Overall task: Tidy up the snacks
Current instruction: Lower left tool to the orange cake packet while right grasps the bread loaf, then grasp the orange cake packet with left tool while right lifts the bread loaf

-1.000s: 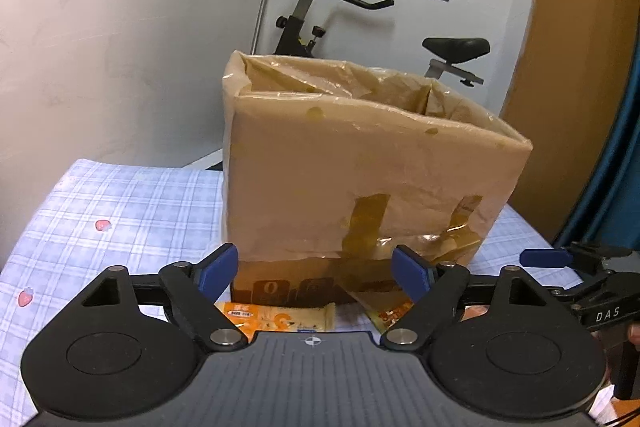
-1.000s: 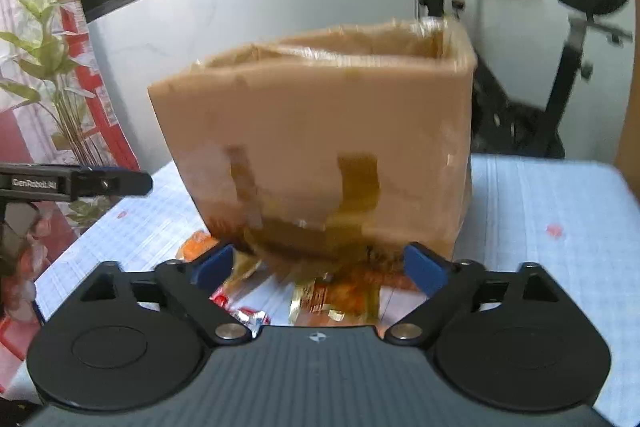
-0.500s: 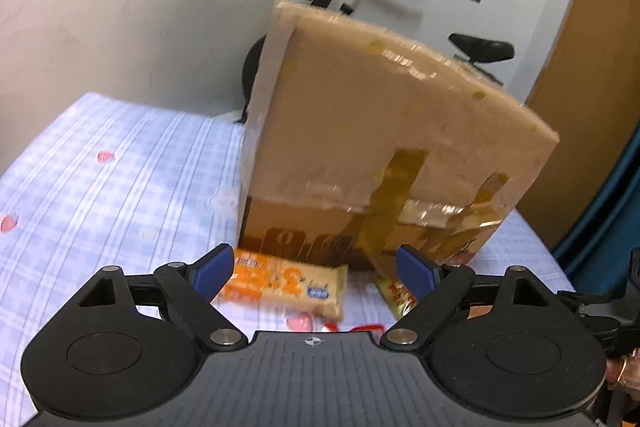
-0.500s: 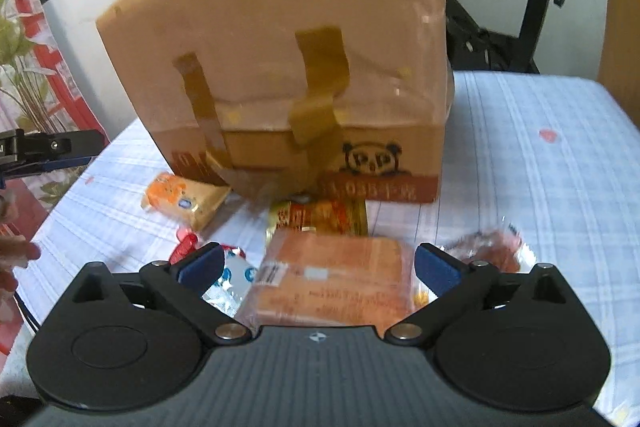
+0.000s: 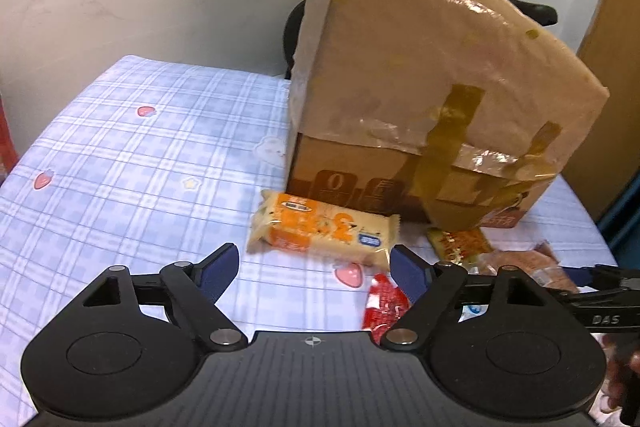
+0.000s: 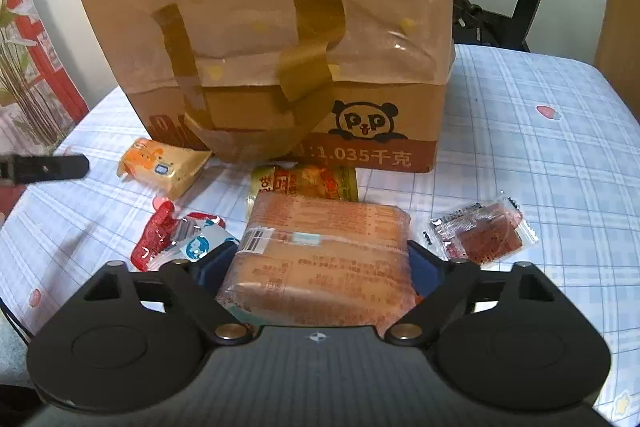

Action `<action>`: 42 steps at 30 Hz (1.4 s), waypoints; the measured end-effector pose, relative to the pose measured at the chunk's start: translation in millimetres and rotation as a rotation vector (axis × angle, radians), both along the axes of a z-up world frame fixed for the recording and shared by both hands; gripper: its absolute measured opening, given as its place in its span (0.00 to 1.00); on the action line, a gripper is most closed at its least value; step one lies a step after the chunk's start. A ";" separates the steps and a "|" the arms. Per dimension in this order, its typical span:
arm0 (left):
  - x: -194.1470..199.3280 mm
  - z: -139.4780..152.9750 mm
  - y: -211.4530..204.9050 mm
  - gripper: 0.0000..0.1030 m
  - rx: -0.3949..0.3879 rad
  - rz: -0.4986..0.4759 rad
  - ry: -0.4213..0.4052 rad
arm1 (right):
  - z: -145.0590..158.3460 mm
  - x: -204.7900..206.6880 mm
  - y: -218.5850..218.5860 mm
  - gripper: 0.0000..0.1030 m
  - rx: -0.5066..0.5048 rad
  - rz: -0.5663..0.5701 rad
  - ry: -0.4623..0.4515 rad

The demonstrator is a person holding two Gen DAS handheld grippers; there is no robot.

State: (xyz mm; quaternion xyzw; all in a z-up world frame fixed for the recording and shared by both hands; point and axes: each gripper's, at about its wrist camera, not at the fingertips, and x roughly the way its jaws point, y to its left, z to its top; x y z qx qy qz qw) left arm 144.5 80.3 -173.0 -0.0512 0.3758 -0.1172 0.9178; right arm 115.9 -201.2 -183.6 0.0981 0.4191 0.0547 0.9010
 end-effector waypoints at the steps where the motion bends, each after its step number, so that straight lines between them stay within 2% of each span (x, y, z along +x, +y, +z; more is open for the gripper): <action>1: 1.2 0.5 -0.9 0.82 0.005 0.000 -0.001 | 0.5 -0.4 -0.7 0.81 0.007 -0.001 -0.005; 6: 17.6 -5.5 -7.2 0.82 0.010 -0.012 0.003 | 3.8 -4.8 -4.5 0.78 0.029 -0.015 -0.032; 10: 37.8 -11.1 -15.0 0.82 0.015 0.029 0.027 | 4.6 -5.4 -2.6 0.77 0.045 0.004 -0.039; 18: 71.3 -29.9 -47.7 0.86 0.086 0.083 0.054 | 4.8 -4.9 0.3 0.77 0.071 0.036 -0.049; 24: 84.3 -35.4 -52.7 0.87 0.129 0.144 0.071 | 3.2 -2.8 -1.4 0.77 0.078 0.042 -0.047; 28: 80.5 -38.0 -56.8 0.87 0.171 0.121 0.056 | 2.1 -2.2 -3.0 0.77 0.086 0.038 -0.048; 35: 59.2 -33.5 -38.5 0.87 0.167 0.077 0.059 | 1.8 -2.2 -2.9 0.77 0.091 0.037 -0.050; 38: 52.6 -30.1 -25.4 0.87 0.169 0.089 0.070 | 1.8 -2.4 -0.8 0.77 0.096 0.038 -0.052; 40: 50.0 -28.3 -10.1 0.87 0.124 0.118 0.072 | 1.9 -2.1 0.2 0.77 0.096 0.039 -0.054; 42: 47.2 -23.5 -1.0 0.87 0.040 0.148 0.090 | 1.9 -2.1 0.9 0.77 0.100 0.039 -0.056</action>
